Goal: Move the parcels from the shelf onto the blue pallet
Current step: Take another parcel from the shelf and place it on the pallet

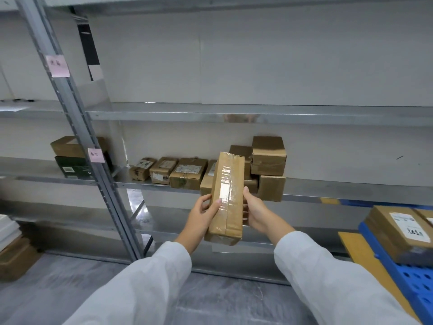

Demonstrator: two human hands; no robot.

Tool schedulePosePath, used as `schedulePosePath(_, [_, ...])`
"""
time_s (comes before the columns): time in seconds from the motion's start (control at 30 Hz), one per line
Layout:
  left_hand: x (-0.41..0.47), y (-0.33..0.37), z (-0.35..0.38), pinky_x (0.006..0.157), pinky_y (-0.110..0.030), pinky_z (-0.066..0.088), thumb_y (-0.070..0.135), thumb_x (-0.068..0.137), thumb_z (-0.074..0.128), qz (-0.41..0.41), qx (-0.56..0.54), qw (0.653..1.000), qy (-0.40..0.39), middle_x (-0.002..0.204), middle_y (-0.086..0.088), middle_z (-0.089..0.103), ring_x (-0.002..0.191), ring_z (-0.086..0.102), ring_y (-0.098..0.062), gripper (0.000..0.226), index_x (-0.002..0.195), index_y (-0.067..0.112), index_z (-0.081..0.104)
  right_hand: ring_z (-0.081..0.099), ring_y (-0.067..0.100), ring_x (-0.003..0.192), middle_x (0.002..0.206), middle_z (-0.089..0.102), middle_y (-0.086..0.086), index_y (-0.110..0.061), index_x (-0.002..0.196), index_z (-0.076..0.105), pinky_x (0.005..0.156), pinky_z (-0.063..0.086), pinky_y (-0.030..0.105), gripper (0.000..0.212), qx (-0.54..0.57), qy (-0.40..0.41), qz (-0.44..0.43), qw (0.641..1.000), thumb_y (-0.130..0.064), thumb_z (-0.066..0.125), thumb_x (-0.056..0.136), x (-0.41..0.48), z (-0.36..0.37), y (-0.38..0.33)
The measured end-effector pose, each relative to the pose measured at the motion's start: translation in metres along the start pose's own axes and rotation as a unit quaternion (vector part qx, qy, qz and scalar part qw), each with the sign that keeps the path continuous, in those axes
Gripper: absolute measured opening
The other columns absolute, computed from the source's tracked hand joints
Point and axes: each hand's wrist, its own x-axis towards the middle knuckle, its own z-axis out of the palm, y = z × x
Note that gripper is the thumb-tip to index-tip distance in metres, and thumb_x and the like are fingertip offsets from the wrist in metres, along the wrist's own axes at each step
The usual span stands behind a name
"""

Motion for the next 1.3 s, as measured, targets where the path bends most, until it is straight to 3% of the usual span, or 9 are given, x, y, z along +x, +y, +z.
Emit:
schedulePosePath(0.13, [0.0, 0.001, -0.009, 0.071, -0.019, 0.055, 0.043, 0.093, 0.06, 0.005, 0.02, 1.0, 0.001, 0.114, 0.01, 0.07, 0.097, 0.068, -0.005, 0.039, 0.131, 0.036, 0.057, 0.057, 0.032, 0.113, 0.12, 0.06, 0.017, -0.006, 0.126, 0.052, 0.095, 0.049, 0.047, 0.045, -0.034, 0.014, 0.005, 0.999, -0.041, 0.042, 0.101, 0.0, -0.004, 0.003])
schedulePosePath(0.3, [0.001, -0.002, -0.003, 0.097, -0.036, 0.05, 0.022, 0.1, 0.053, 0.05, 0.037, 0.998, 0.023, 0.129, 0.009, 0.059, 0.117, 0.057, -0.009, 0.043, 0.137, 0.041, 0.049, 0.058, 0.027, 0.106, 0.115, 0.061, 0.012, -0.007, 0.13, 0.044, 0.095, 0.049, 0.049, 0.04, -0.053, 0.038, -0.015, 0.998, -0.032, 0.051, 0.099, 0.002, -0.013, 0.005])
schedulePosePath(0.4, [0.0, -0.006, 0.006, 0.085, -0.021, 0.051, 0.018, 0.1, 0.052, 0.062, 0.051, 0.996, 0.032, 0.133, 0.009, 0.056, 0.112, 0.056, -0.002, 0.038, 0.127, 0.045, 0.055, 0.058, 0.027, 0.109, 0.116, 0.061, 0.01, -0.011, 0.13, 0.04, 0.098, 0.046, 0.051, 0.043, -0.072, 0.054, -0.035, 0.995, -0.033, 0.056, 0.096, 0.001, -0.02, 0.005])
schedulePosePath(0.47, [0.002, -0.006, 0.014, 0.077, -0.017, 0.053, 0.023, 0.099, 0.054, 0.047, 0.042, 0.998, 0.031, 0.133, 0.007, 0.057, 0.106, 0.06, -0.002, 0.035, 0.129, 0.041, 0.055, 0.06, 0.025, 0.104, 0.113, 0.062, 0.008, -0.012, 0.129, 0.04, 0.089, 0.051, 0.047, 0.043, -0.081, 0.051, -0.036, 0.995, -0.033, 0.057, 0.096, -0.001, -0.026, 0.005])
schedulePosePath(0.6, [0.007, -0.01, 0.036, 0.098, -0.037, 0.05, 0.044, 0.093, 0.06, -0.015, 0.057, 0.998, -0.02, 0.135, 0.005, 0.056, 0.119, 0.058, -0.016, 0.053, 0.142, 0.033, 0.045, 0.061, 0.016, 0.088, 0.104, 0.062, 0.004, -0.013, 0.124, 0.039, 0.064, 0.051, 0.035, 0.042, -0.1, 0.071, -0.034, 0.992, -0.034, 0.059, 0.094, -0.004, -0.035, 0.009])
schedulePosePath(0.73, [0.012, -0.022, 0.055, 0.074, -0.02, 0.055, 0.036, 0.094, 0.062, -0.021, 0.067, 0.994, -0.078, 0.109, 0.011, 0.072, 0.094, 0.07, -0.003, 0.03, 0.124, 0.033, 0.058, 0.065, 0.016, 0.083, 0.107, 0.065, 0.005, -0.016, 0.124, 0.037, 0.056, 0.048, 0.03, 0.043, -0.105, 0.109, -0.043, 0.988, -0.028, 0.063, 0.092, -0.003, -0.047, 0.017])
schedulePosePath(0.97, [0.036, -0.036, 0.081, 0.087, -0.039, 0.058, 0.03, 0.093, 0.064, -0.039, 0.069, 0.993, -0.083, 0.109, 0.003, 0.072, 0.097, 0.07, -0.014, 0.033, 0.126, 0.025, 0.062, 0.069, 0.02, 0.089, 0.109, 0.07, 0.006, -0.011, 0.124, 0.056, 0.067, 0.056, 0.031, 0.033, -0.14, 0.127, -0.041, 0.981, -0.023, 0.061, 0.094, 0.005, -0.073, 0.017])
schedulePosePath(1.13, [0.064, -0.036, 0.101, 0.066, -0.023, 0.057, 0.028, 0.092, 0.065, -0.062, 0.039, 0.99, -0.116, 0.101, 0.005, 0.073, 0.088, 0.072, -0.009, 0.032, 0.124, 0.023, 0.062, 0.067, 0.013, 0.082, 0.115, 0.068, 0.006, -0.014, 0.126, 0.053, 0.058, 0.051, 0.024, 0.032, -0.139, 0.171, -0.029, 0.975, -0.02, 0.058, 0.095, 0.002, -0.089, 0.009])
schedulePosePath(1.3, [0.08, -0.035, 0.154, 0.063, -0.018, 0.055, 0.029, 0.092, 0.065, -0.06, 0.029, 0.977, -0.203, 0.101, 0.006, 0.074, 0.086, 0.072, -0.007, 0.031, 0.122, 0.022, 0.063, 0.066, 0.011, 0.08, 0.115, 0.068, 0.006, -0.012, 0.128, 0.051, 0.057, 0.05, 0.022, 0.036, -0.132, 0.262, -0.026, 0.956, -0.019, 0.06, 0.094, -0.018, -0.131, 0.0])
